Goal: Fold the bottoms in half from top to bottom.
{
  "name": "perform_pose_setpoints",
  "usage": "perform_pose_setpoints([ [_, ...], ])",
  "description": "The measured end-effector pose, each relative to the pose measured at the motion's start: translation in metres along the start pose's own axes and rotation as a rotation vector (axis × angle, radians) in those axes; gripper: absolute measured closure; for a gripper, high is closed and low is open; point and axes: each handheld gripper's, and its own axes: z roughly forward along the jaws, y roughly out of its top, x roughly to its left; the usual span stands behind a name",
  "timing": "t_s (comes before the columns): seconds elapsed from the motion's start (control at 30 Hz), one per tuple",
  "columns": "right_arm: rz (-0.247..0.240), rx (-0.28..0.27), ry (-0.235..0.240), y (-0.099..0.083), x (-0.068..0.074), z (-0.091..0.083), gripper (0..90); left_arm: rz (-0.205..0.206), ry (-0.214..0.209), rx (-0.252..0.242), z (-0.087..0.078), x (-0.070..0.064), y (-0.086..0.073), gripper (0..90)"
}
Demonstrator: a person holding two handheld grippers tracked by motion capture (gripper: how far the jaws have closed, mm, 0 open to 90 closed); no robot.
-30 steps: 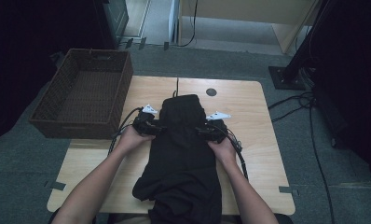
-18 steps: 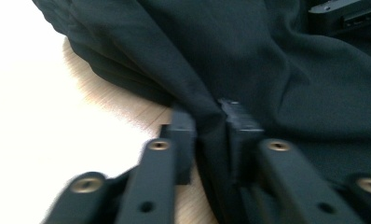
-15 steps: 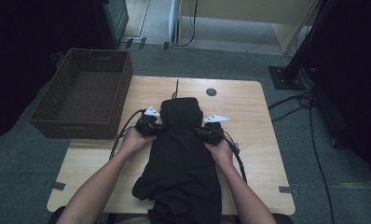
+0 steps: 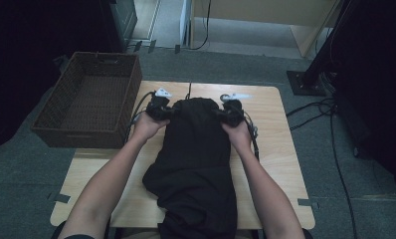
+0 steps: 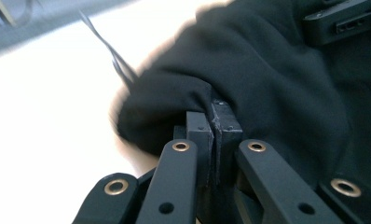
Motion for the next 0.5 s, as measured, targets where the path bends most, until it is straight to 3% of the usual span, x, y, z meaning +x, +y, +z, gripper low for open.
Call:
perform_pose_setpoints([
  [0.1, -0.008, -0.075, -0.01, 0.046, -0.005, -0.021, 80.9, 0.011, 0.032, -0.082, -0.017, 0.003, 0.028, 88.7],
  [0.2, -0.074, -0.141, -0.038, 0.085, 0.003, -0.045, 80.8, 0.028, 0.079, -0.189, -0.039, 0.005, 0.056, 88.8],
  [0.3, -0.111, -0.245, -0.049, 0.108, 0.01, -0.068, 80.6, 0.045, 0.09, -0.253, -0.056, 0.004, 0.071, 88.7],
  [0.33, -0.117, -0.258, -0.052, 0.109, 0.012, -0.071, 80.5, 0.051, 0.088, -0.248, -0.058, 0.003, 0.071, 88.7],
  [0.4, -0.127, -0.234, -0.051, 0.106, 0.013, -0.07, 80.4, 0.06, 0.084, -0.227, -0.059, 0.0, 0.066, 88.7],
  [0.5, -0.135, -0.189, -0.041, 0.085, 0.015, -0.066, 80.3, 0.064, 0.058, -0.2, -0.058, -0.007, 0.047, 88.7],
])
